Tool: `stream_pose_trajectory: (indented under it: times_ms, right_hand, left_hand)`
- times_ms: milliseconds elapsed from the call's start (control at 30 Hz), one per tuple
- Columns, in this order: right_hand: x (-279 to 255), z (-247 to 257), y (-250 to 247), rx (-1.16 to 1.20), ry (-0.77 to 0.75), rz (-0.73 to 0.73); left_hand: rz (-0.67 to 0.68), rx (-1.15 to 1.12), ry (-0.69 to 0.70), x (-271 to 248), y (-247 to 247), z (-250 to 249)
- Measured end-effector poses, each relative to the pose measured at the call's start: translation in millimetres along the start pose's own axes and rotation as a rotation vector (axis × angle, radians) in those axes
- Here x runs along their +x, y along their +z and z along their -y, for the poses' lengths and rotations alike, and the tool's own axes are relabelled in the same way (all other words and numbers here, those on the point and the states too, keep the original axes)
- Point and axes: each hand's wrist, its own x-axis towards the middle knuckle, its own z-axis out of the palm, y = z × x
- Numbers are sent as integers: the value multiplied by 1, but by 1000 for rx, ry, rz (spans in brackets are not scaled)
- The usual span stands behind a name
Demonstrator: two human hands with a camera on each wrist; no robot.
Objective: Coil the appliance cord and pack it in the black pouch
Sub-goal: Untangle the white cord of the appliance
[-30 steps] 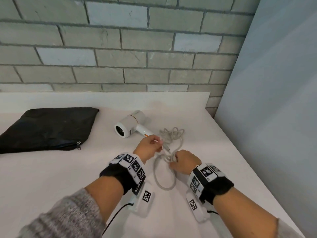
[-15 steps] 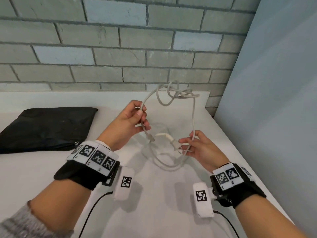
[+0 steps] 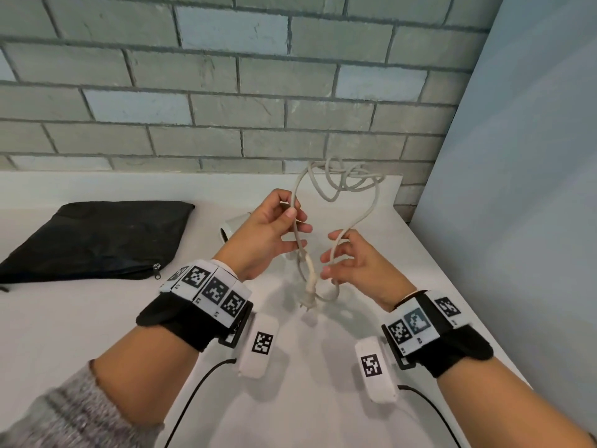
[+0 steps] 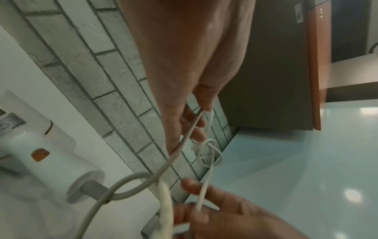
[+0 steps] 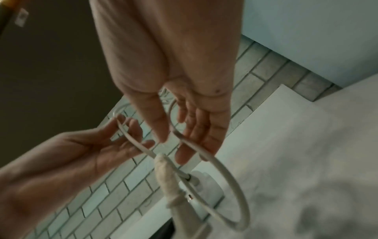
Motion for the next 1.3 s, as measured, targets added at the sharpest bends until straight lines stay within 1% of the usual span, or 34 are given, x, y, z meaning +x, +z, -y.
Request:
stream_pose_trajectory:
  times_ms: [33, 133, 167, 200, 233, 267, 333, 367, 400, 433, 467, 533, 567, 667, 733, 833, 867, 933, 967, 1000, 1067, 1133, 1200, 1233, 1300]
  right_hand:
    - [2, -3, 1, -97, 31, -56]
    - [3, -14, -1, -686, 131, -191]
    - [1, -15, -1, -801, 134, -232]
    - [0, -15, 0, -833, 109, -259]
    - [0, -15, 0, -818, 76, -249]
    - [0, -15, 2, -793, 61, -193]
    - [0, -19, 5, -794, 104, -17]
    - [2, -24, 7, -822, 136, 47]
    - [4, -30, 9, -855, 158, 74]
    - [7, -36, 11, -879, 162, 64]
    - [10, -40, 13, -883, 149, 24]
    - [16, -45, 17, -834, 138, -55]
    - [19, -47, 18, -809, 158, -59]
    - [27, -51, 20, -825, 224, 29]
    - [28, -50, 18, -808, 209, 7]
    - [26, -41, 12, -662, 177, -79]
    - [25, -37, 11, -550, 174, -103]
    - [19, -25, 13, -199, 169, -117]
    - [15, -18, 16, -31, 132, -118]
    - [12, -13, 18, 81, 69, -121]
    - [7, -6, 23, 179, -68, -76]
    - [5, -5, 25, 149, -143, 66]
    - [3, -6, 23, -19, -170, 189]
    - [4, -8, 21, -119, -181, 212]
    - [7, -14, 15, -303, -209, 202]
  left_hand:
    - [-2, -1, 1, 0, -1, 0]
    - [2, 12, 0, -1, -3, 1]
    - [7, 14, 0, -1, -3, 1]
    - [11, 16, 3, -1, -3, 1]
    - [16, 17, 8, -1, -3, 1]
    - [22, 19, 12, -1, -3, 1]
    - [42, 26, 14, -2, -1, 0]
    - [55, 34, 16, -2, -1, -1]
    - [67, 48, 18, -2, 0, -2]
    - [77, 68, 21, -3, 0, -3]
    - [86, 87, 21, -3, 0, -4]
    - [106, 103, 15, -5, -1, -5]
    - [118, 104, 9, -6, -2, -6]
    - [133, 102, -2, -8, -3, -6]
    - [119, 102, -3, -9, -5, -7]
    - [84, 111, 4, -11, -9, -7]
    - [75, 112, 6, -11, -10, -7]
    - [61, 110, 12, -11, -9, -5]
    - [57, 110, 15, -12, -8, -4]
    - [54, 112, 19, -12, -6, -3]
    - [52, 116, 30, -11, -2, -3]
    - [51, 102, 41, -11, -1, -4]
    - [56, 70, 41, -11, -3, -6]
    - [55, 49, 39, -11, -5, -6]
    - [37, -18, 39, -12, -9, -6]
